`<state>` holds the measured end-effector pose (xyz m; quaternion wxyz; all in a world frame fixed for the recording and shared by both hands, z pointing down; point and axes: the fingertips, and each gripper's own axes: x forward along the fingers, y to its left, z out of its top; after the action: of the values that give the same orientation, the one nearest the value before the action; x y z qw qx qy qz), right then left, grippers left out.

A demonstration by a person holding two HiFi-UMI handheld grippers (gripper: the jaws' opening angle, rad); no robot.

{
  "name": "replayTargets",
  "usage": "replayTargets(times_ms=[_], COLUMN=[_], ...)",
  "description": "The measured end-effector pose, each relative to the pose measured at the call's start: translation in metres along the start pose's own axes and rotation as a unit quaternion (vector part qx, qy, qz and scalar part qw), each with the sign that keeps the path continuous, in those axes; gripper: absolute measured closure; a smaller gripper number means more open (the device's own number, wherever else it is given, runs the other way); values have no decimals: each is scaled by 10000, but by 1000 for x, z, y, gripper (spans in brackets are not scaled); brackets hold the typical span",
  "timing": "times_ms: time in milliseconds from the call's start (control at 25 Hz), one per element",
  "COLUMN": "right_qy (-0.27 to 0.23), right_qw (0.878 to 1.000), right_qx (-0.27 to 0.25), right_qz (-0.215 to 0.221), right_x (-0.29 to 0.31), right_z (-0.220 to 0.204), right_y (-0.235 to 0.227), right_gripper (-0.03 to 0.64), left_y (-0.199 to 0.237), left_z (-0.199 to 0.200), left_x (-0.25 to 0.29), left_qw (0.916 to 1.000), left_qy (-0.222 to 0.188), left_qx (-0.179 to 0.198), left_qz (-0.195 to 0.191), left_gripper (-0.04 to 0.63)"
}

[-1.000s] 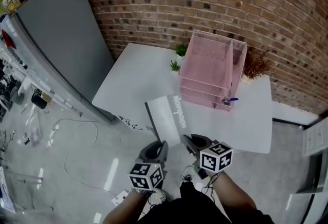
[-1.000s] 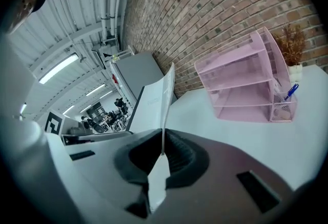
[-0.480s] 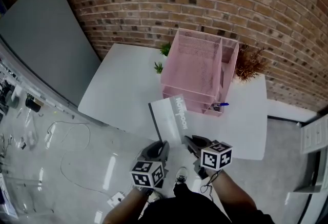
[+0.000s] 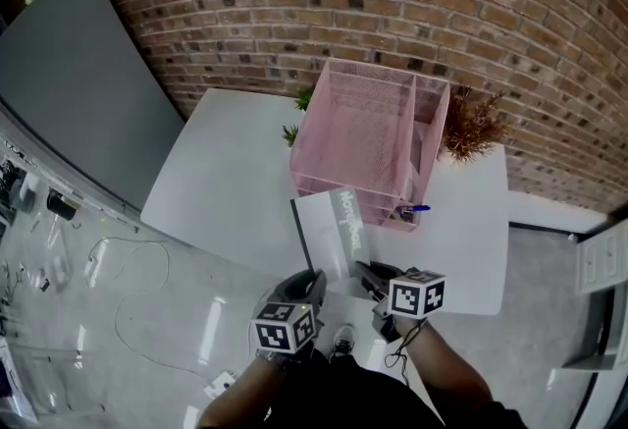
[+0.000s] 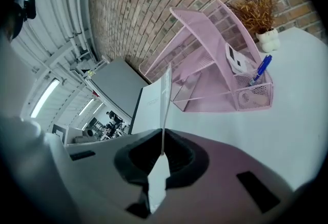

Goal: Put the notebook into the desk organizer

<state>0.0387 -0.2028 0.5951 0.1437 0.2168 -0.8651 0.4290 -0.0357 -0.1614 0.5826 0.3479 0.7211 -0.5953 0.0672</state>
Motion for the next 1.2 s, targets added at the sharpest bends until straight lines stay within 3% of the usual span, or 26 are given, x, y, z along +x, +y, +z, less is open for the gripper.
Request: replayTargets(times_ms=[400,800,1200], right_qy=[-365,-1064,-1548], right_qw=[9983,9896,9798], right_qx=[400,812,1023], right_qz=[-229,-531,-751], right_x=[4,23,39], right_z=[27,74,102], right_y=[-18,-22,-24], right_gripper=[603,603,603], left_y=[3,22,41], left_z=[24,71,99], left_x=[32,63,82], left_qw=[9989,9935,9890], left_qy=[190,260,308], left_qx=[256,695,990], left_qz=[-355,-859,-1059], left_gripper=[523,518,509])
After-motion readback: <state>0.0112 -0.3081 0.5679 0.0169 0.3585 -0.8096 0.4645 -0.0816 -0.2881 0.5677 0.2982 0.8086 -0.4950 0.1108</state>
